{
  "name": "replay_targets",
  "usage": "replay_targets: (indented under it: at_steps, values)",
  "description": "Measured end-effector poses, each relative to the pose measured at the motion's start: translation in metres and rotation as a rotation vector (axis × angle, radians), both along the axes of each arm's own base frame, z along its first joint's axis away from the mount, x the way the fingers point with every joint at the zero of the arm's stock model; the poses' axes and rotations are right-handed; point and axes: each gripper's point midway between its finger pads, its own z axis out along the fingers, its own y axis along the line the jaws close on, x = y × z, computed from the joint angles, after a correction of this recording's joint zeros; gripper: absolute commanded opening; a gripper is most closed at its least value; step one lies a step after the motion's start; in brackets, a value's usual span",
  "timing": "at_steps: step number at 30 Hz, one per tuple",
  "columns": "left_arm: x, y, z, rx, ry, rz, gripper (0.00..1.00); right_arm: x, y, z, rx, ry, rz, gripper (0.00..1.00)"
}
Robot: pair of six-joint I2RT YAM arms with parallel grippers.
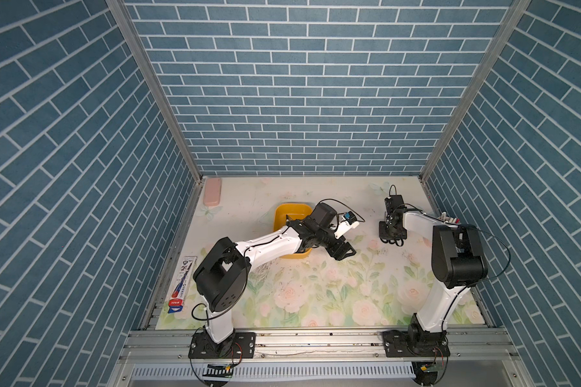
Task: Put the scissors into the storage box
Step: Pick up the scissors from the center of the board, then place the scissors in the storage box.
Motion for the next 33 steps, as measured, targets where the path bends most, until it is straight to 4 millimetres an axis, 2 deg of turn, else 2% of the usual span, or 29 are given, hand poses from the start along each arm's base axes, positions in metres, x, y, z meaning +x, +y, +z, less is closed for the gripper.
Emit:
replay_targets:
  at_steps: [5,13,19,24,28,33]
  values:
    - [0.003,0.009,0.007,-0.005,-0.019,0.025,0.75,0.000,0.001,0.000,-0.002,-0.001,0.002,0.00]
    - [0.021,0.028,0.015,-0.020,-0.039,0.108,0.75,0.000,0.006,0.001,-0.003,-0.003,0.016,0.00]
    - [0.027,0.051,0.024,-0.065,-0.049,0.183,0.76,-0.007,0.020,0.002,-0.005,0.016,0.054,0.00]
    - [0.049,0.087,0.038,-0.102,-0.070,0.308,0.76,-0.015,0.041,0.010,0.011,0.050,0.107,0.00]
    - [0.071,0.129,0.053,-0.134,-0.101,0.446,0.77,-0.007,0.064,0.041,0.029,0.014,0.159,0.00]
    - [0.090,0.184,0.051,-0.133,-0.107,0.621,0.77,0.003,0.108,0.082,0.071,-0.066,0.251,0.00]
